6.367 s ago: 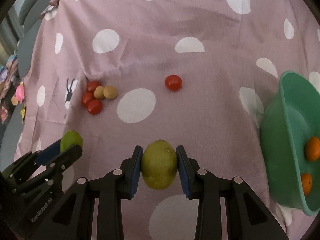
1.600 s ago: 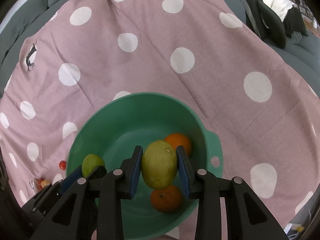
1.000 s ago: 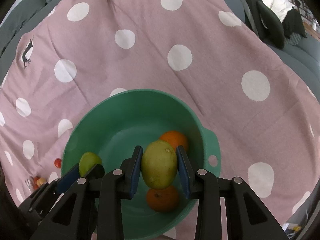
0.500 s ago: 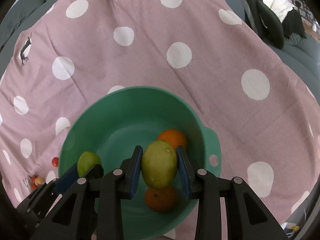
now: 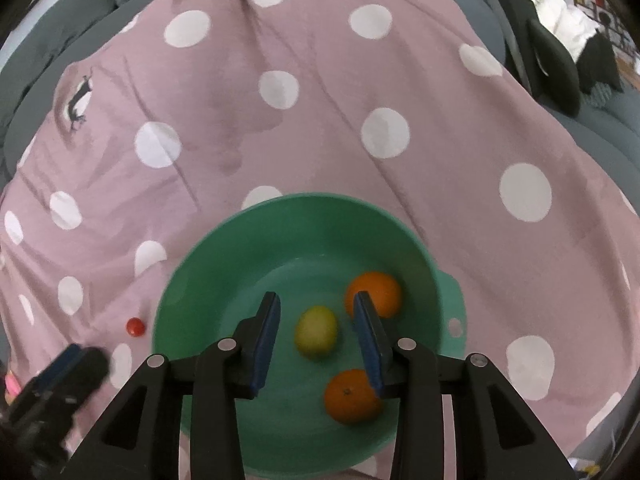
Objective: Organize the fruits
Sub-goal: 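Lower the lime and pear into the bowl and open both grippers, then move both grippers toward the cluster of tomatoes and small yellow fruits, then grasp a small yellow fruit with the right gripper while the left gripper reaches the tomatoes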
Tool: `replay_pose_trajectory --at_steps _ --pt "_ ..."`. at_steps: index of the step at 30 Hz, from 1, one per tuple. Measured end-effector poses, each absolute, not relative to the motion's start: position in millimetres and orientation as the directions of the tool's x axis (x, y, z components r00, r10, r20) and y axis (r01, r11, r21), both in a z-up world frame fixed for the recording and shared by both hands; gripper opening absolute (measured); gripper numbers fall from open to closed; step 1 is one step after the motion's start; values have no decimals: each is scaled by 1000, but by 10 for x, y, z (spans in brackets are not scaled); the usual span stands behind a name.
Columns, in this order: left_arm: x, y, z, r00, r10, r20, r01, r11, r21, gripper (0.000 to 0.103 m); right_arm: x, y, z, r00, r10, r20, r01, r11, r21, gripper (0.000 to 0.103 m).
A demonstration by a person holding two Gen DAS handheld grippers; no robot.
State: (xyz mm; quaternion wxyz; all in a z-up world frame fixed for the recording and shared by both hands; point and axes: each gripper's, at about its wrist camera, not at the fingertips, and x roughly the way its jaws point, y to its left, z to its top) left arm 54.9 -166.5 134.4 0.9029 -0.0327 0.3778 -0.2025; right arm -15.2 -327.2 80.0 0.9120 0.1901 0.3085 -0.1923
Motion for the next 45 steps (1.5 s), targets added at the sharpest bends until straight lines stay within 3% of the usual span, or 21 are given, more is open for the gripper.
replay_pose_trajectory --at_steps 10,14,28,30,32,35,39,40,41,45 --pt "489 -292 1379 735 -173 -656 47 978 -206 75 -2 -2767 977 794 -159 -586 329 924 195 40" --pt "510 126 1313 758 -89 -646 -56 978 -200 77 113 -2472 1001 812 -100 -574 244 953 178 46" --pt "779 695 992 722 -173 -671 -120 922 -367 75 699 -1444 783 719 182 -671 -15 969 246 46" --pt "818 722 973 719 -183 -670 -114 920 -374 71 820 -1284 774 698 218 -682 -43 964 264 46" --pt "858 750 957 713 -198 -673 -109 916 -385 59 977 -1129 753 673 264 -691 -73 953 293 45" --pt "932 779 931 703 -227 -674 -98 908 -408 48 1270 -923 684 617 323 -718 -99 937 336 35" --pt "1057 771 843 671 -250 -699 -83 910 -405 35 1503 -643 465 605 308 -734 -116 946 302 34" --pt "1095 764 817 661 -250 -707 -81 913 -399 30 1546 -616 409 593 308 -744 -116 947 300 30" --pt "1137 758 791 651 -252 -716 -81 915 -396 28 1616 -575 331 570 310 -761 -117 947 299 22" --pt "1288 766 713 622 -287 -729 -86 900 -427 26 1724 -523 137 547 269 -793 -92 961 262 20"
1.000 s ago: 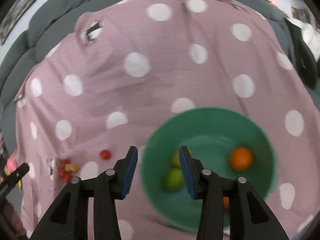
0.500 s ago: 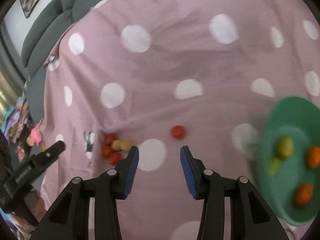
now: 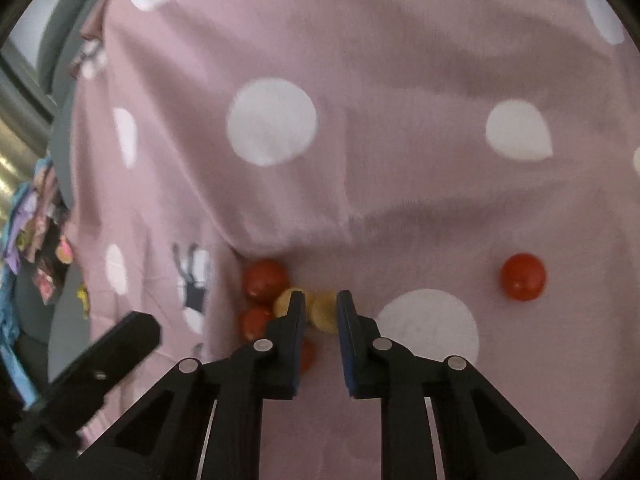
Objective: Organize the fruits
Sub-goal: 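Grasp a small yellow fruit with the right gripper while the left gripper reaches the tomatoes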
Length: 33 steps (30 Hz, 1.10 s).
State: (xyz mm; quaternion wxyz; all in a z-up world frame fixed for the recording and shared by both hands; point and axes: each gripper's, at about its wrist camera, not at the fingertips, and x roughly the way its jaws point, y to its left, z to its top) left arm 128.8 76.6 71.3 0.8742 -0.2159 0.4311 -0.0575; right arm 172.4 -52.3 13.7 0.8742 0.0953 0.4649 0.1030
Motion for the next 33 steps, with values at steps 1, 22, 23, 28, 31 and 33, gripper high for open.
replay_pose_trajectory --at_steps 1,22,23,28,31,33 --pt "1320 767 707 618 -294 -729 -88 896 -435 26 1725 -538 134 545 282 -789 -93 956 278 20" --pt "1831 497 521 521 -303 -798 -46 924 -380 27 1817 -715 -53 471 386 -793 -108 918 383 27" --pt "1835 526 498 517 -305 -800 -57 920 -387 27 1832 -736 -63 477 393 -786 -101 913 395 28" --pt "1801 532 495 508 -317 -801 -49 917 -395 27 1767 -826 0 500 333 -799 -64 935 350 28" --pt "1802 452 470 494 -319 -809 -35 923 -384 27 1659 -996 73 529 312 -789 -27 936 352 28" --pt "1801 390 447 483 -314 -817 -25 928 -372 27 1573 -1119 114 543 304 -782 -5 933 359 28"
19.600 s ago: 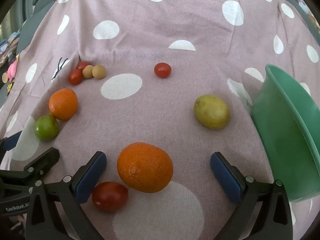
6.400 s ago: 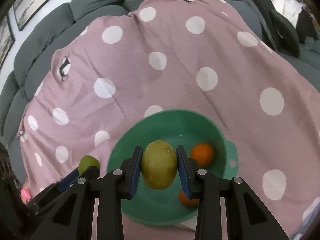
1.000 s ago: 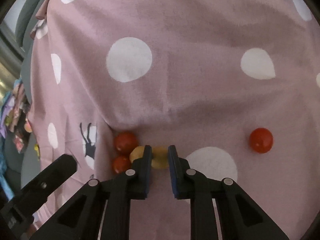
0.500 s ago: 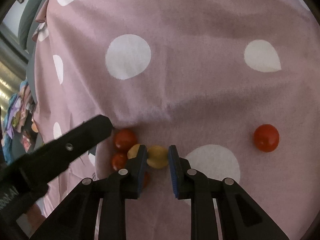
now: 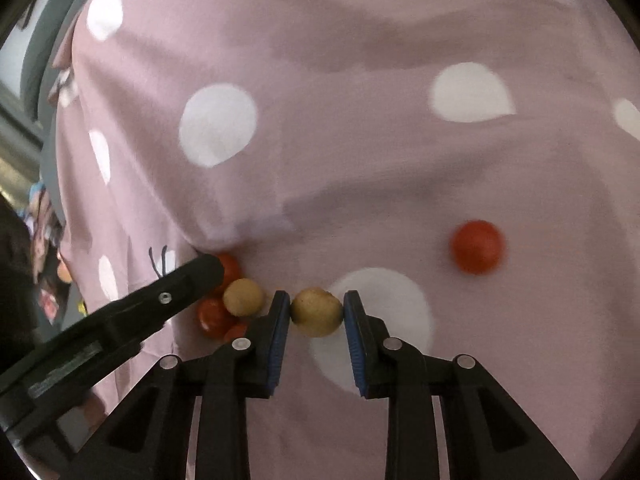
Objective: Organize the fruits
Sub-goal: 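Grasp a small yellow fruit with the right gripper while the left gripper reaches the tomatoes, then lift the small yellow fruit with the right gripper and carry it over the green bowl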
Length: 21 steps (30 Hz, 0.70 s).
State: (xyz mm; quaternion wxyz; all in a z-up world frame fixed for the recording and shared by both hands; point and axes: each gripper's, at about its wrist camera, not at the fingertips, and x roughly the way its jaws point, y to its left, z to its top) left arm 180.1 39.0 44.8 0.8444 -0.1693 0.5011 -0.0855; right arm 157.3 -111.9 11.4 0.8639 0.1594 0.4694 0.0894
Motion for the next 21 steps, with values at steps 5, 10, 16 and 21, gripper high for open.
replay_pose_trajectory --at_steps 5,10,16,21 --pt "1816 298 353 453 -267 -851 -27 949 -313 27 1446 -1315 295 589 243 -771 26 948 319 28" --pt "1818 318 341 456 -256 -852 -33 952 -304 27 1389 -1377 396 612 223 -759 31 952 305 28" --pt "1830 294 252 436 -284 -854 -39 942 -332 27 1287 -1385 392 616 183 -766 46 962 267 28" --pt "1883 133 193 444 -268 -855 -33 949 -314 26 1186 -1474 427 633 153 -759 61 967 246 28"
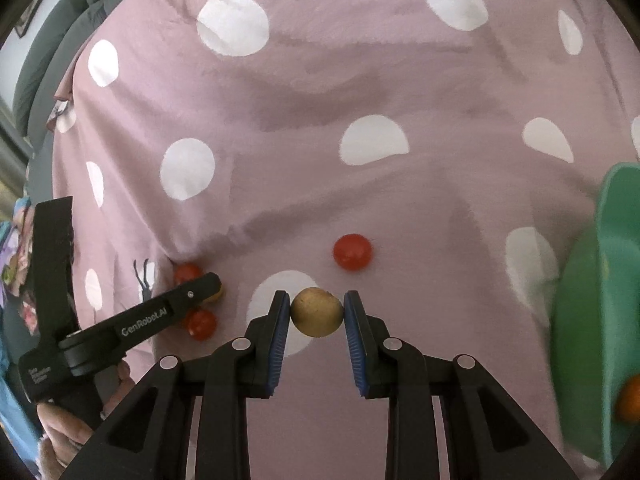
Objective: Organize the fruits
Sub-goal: 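Lift the small yellow fruit with the right gripper and carry it over the green bowl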
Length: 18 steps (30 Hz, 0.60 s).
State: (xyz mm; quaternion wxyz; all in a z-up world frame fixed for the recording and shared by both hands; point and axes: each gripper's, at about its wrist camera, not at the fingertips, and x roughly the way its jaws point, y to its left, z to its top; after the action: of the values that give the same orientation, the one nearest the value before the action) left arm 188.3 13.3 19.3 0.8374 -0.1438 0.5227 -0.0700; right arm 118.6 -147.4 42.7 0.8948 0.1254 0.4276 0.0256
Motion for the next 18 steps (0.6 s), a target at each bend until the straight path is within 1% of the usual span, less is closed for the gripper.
replay_pose_trajectory --at_steps 1,2,3,9,18 --pt "1887 129 178 440 -270 -856 -35 948 -317 26 1186 -1480 424 634 150 -759 66 967 247 28" --pt "1895 129 154 434 -275 -858 -41 945 -324 22 1188 -1491 421 634 148 -759 69 967 247 28" --pt "1900 140 138 428 -280 -859 -46 943 -331 23 1186 -1510 423 634 146 -759 71 967 246 28" --pt "1882 136 161 444 -269 -855 -55 944 -326 23 1161 -1563 454 645 129 -753 82 968 236 28" --pt "1741 41 502 514 -250 -821 -9 955 -296 23 1055 -1652 610 684 93 -724 98 971 217 28"
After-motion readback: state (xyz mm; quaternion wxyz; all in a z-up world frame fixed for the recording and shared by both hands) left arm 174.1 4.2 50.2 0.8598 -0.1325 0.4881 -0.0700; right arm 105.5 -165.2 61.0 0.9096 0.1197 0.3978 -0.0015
